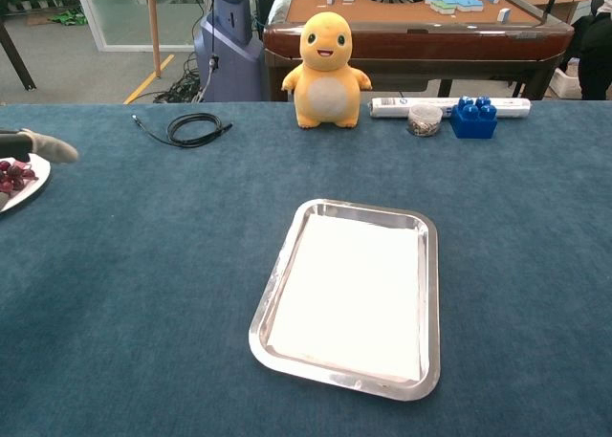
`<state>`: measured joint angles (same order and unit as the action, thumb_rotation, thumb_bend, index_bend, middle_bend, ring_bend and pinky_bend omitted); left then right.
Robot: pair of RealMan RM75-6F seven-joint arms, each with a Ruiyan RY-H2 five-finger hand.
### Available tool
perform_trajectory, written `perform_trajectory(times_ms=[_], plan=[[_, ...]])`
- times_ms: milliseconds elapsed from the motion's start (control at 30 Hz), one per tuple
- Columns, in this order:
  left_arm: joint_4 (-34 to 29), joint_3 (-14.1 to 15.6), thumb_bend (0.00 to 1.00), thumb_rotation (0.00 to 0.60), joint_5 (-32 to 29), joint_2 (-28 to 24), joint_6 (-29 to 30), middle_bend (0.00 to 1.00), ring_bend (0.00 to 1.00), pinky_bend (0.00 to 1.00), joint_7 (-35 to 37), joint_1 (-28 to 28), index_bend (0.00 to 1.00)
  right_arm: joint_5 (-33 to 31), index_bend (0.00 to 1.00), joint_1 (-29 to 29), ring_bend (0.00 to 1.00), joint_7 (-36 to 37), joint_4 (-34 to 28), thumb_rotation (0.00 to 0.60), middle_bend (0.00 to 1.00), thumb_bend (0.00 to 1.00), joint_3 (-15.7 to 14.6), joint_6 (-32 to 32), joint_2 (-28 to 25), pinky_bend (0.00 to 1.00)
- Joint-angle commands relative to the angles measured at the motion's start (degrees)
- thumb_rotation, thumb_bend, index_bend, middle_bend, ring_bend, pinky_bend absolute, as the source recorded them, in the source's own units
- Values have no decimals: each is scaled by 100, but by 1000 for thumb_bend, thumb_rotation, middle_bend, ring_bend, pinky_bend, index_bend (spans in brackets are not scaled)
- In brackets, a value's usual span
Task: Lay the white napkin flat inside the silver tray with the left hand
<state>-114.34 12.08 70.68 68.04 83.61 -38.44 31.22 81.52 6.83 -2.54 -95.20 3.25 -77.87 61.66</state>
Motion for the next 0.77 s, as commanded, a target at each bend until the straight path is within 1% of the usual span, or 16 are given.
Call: perform_trajectory(times_ms=[33, 100, 267, 467, 500, 567, 767], plan=[[239, 163, 597, 600, 449, -191, 328, 106, 121, 278, 386, -470, 196, 14, 328, 3, 195, -37, -9, 600, 320, 284, -17, 9, 10, 381], [378, 187, 595, 600, 658, -204, 516, 105, 120, 270, 616, -698, 213, 51, 328, -7, 195, -78, -48, 600, 320, 284, -33, -20, 2, 381], [645, 247, 594, 600, 942, -305, 772, 105, 119, 270, 1217, -1162, 243, 256, 328, -77, 196, -250, -288, 600, 320, 284, -114, -189, -85, 381], [1124, 181, 592, 600, 1235, -260, 1114, 105, 119, 270, 1663, -1667, 260, 419, 328, -156, 196, -421, -509, 600, 320, 284, -194, -333, -155, 381], [1256, 171, 592, 600, 1278, -229, 1129, 105, 119, 269, 1709, -1743, 263, 411, 328, -159, 196, -435, -513, 600, 320, 284, -196, -328, -157, 382], [1330, 152, 589, 600, 1257, -234, 1034, 105, 119, 269, 1698, -1795, 268, 382, 328, -158, 195, -456, -511, 600, 320, 284, -189, -316, -158, 382], [1478, -60, 589, 600, 1248, -160, 835, 106, 119, 269, 1854, -1907, 270, 218, 328, -125, 196, -430, -462, 600, 320, 284, -154, -187, -157, 382]])
